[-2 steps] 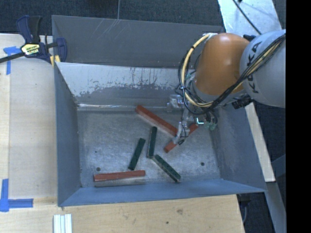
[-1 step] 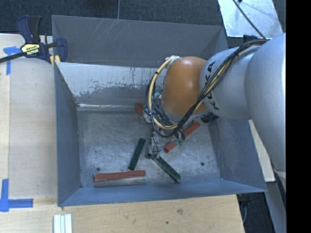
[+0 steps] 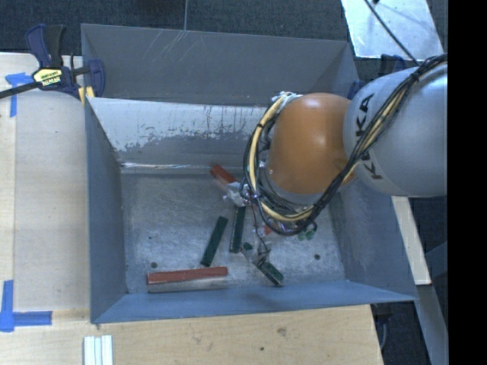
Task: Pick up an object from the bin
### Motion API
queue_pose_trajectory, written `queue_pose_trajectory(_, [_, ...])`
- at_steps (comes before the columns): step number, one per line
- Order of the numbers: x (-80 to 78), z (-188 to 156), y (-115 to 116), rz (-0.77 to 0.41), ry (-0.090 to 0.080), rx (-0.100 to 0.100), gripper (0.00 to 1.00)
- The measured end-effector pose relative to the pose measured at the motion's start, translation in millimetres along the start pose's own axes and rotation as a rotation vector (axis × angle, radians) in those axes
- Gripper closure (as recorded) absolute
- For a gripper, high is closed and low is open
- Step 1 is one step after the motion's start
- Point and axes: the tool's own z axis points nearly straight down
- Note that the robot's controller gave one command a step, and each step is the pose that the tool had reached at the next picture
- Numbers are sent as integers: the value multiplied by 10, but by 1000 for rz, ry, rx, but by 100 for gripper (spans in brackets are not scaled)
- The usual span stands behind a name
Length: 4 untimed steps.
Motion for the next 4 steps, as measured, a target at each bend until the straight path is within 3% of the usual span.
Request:
queue_pose_trajectory(1, [123,656,161,-295,0,-1,0])
queue_pose_trajectory(2, [91,620,163,-293,-9,0,100])
queue_pose_trajectory(3, [126,654,157,-291,1,-1,0])
queue_pose_trajectory(4, [94,623,161,-291,-8,0,100])
